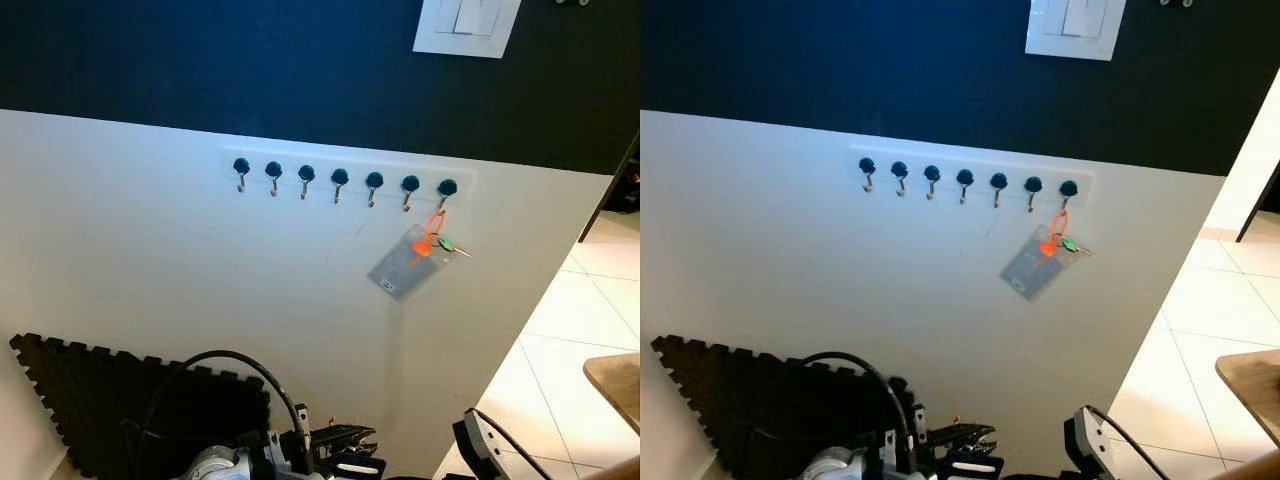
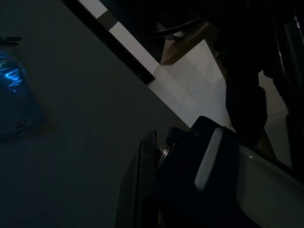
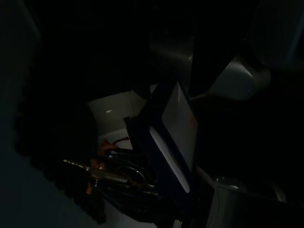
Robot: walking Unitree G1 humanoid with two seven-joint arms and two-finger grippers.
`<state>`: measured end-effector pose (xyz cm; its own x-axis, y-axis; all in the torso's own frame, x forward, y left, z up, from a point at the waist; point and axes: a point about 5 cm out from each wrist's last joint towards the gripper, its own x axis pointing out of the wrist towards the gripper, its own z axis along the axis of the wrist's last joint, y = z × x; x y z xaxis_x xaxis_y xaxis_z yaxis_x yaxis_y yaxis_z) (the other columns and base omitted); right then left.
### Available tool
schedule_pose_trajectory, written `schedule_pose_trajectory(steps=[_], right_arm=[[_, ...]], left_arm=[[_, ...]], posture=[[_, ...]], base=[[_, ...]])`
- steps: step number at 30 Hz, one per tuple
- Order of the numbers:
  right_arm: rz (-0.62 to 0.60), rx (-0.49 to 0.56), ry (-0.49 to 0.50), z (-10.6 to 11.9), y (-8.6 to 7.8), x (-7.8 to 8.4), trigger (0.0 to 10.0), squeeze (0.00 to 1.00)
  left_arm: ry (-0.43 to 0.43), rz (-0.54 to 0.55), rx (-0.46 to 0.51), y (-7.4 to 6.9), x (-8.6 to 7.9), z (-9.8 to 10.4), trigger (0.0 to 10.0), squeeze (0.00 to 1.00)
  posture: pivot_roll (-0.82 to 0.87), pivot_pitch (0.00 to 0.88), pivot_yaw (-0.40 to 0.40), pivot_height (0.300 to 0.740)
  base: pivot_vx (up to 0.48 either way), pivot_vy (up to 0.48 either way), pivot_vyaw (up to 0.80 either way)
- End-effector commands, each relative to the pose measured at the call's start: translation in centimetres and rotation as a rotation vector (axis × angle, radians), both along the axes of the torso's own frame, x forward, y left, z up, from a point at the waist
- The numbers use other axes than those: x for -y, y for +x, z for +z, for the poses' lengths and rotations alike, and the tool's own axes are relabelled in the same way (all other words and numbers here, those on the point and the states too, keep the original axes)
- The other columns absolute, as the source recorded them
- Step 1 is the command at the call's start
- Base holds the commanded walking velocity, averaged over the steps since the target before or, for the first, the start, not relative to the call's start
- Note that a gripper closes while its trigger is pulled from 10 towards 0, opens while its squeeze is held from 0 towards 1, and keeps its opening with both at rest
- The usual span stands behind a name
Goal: Hang keys on a hook
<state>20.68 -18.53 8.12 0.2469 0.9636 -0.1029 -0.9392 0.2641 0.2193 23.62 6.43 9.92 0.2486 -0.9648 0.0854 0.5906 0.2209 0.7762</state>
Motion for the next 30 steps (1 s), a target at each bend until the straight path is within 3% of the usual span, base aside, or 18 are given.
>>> schedule_pose_trajectory(steps=[1, 3, 4, 5, 10, 11, 12, 13, 14, 15, 25, 26, 27, 28, 29, 30], right_arm=[[-0.009, -0.007, 0.026, 0.31, -0.1, 0.04, 10.0, 0.0], [-0.011, -0.034, 0.042, 0.31, -0.32, 0.08, 10.0, 0.75], [-0.011, -0.034, 0.042, 0.31, -0.32, 0.08, 10.0, 0.75], [-0.011, -0.046, 0.049, 0.34, -0.47, 0.05, 10.0, 1.0], [-0.026, 0.0, 0.019, 0.21, -0.52, -0.1, 10.0, 1.0], [-0.024, 0.006, 0.013, 0.15, -0.57, -0.16, 10.0, 0.93], [-0.016, 0.005, 0.009, 0.08, -0.69, -0.23, 10.0, 0.31], [-0.006, 0.002, 0.005, -0.01, -0.81, -0.28, 10.0, 0.16], [-0.006, 0.002, 0.005, -0.01, -0.81, -0.28, 10.0, 0.16], [0.002, 0.0, 0.001, -0.09, -0.89, -0.38, 10.0, 0.0], [-0.002, 0.02, 0.0, -0.07, -0.48, -0.76, 10.0, 0.0], [-0.003, 0.022, 0.001, -0.08, -0.42, -0.79, 8.4, 0.0], [-0.003, 0.022, 0.001, -0.08, -0.42, -0.79, 8.4, 0.0], [-0.005, 0.024, 0.003, -0.08, -0.38, -0.8, 3.4, 0.0], [-0.005, 0.024, 0.003, -0.08, -0.38, -0.8, 3.4, 0.0], [-0.007, 0.023, 0.006, -0.04, -0.29, -0.84, 0.0, 0.0]], left_arm=[[-0.006, -0.011, -0.004, -0.1, 0.52, -0.08, 10.0, 0.0], [-0.009, -0.011, -0.004, -0.07, 0.56, -0.03, 10.0, 0.0], [-0.009, -0.011, -0.004, -0.07, 0.56, -0.03, 10.0, 0.0], [-0.011, -0.014, -0.004, -0.06, 0.62, 0.02, 10.0, 0.0], [-0.015, -0.017, -0.003, -0.07, 0.68, 0.04, 10.0, 0.0], [-0.015, -0.017, -0.003, -0.07, 0.69, 0.03, 10.0, 0.0], [-0.015, -0.018, -0.003, -0.08, 0.7, 0.03, 10.0, 0.0], [-0.016, -0.018, -0.003, -0.09, 0.72, 0.03, 10.0, 0.0], [-0.016, -0.018, -0.003, -0.09, 0.72, 0.03, 10.0, 0.0], [-0.017, -0.018, -0.002, -0.08, 0.75, 0.04, 10.0, 0.0], [-0.024, -0.01, -0.003, 0.02, 0.76, 0.14, 10.0, 0.0], [-0.025, -0.008, -0.003, 0.04, 0.76, 0.16, 10.0, 0.0], [-0.025, -0.008, -0.003, 0.04, 0.76, 0.16, 10.0, 0.0], [-0.026, -0.008, -0.003, 0.04, 0.76, 0.17, 10.0, 0.0], [-0.026, -0.008, -0.003, 0.04, 0.76, 0.17, 10.0, 0.0], [-0.027, -0.007, -0.003, 0.06, 0.74, 0.2, 10.0, 0.0]], posture=[[0.05, 0.072, -0.064, 0.74], [0.05, 0.069, -0.061, 0.74], [0.05, 0.069, -0.061, 0.74], [0.05, 0.069, -0.061, 0.74], [0.05, 0.066, -0.059, 0.74], [0.05, 0.065, -0.059, 0.74], [0.05, 0.065, -0.059, 0.74], [0.05, 0.065, -0.059, 0.74], [0.05, 0.065, -0.059, 0.74], [0.05, 0.065, -0.06, 0.74], [0.05, 0.07, -0.064, 0.74], [0.05, 0.071, -0.065, 0.74], [0.05, 0.071, -0.065, 0.74], [0.05, 0.071, -0.065, 0.74], [0.05, 0.071, -0.065, 0.74], [0.05, 0.071, -0.065, 0.74]], base=[[0.0, 0.0, 0.0], [0.0, 0.0, 0.0], [0.0, 0.0, 0.0], [0.0, 0.0, 0.0], [0.0, 0.0, 0.0], [0.0, 0.0, 0.0], [0.0, 0.0, 0.0], [0.0, 0.0, 0.0], [0.0, 0.0, 0.0], [0.0, 0.0, 0.0], [0.0, 0.0, 0.0], [0.0, 0.0, 0.0], [0.0, 0.0, 0.0], [0.0, 0.0, 0.0], [0.0, 0.0, 0.0], [0.0, 0.0, 0.0]])
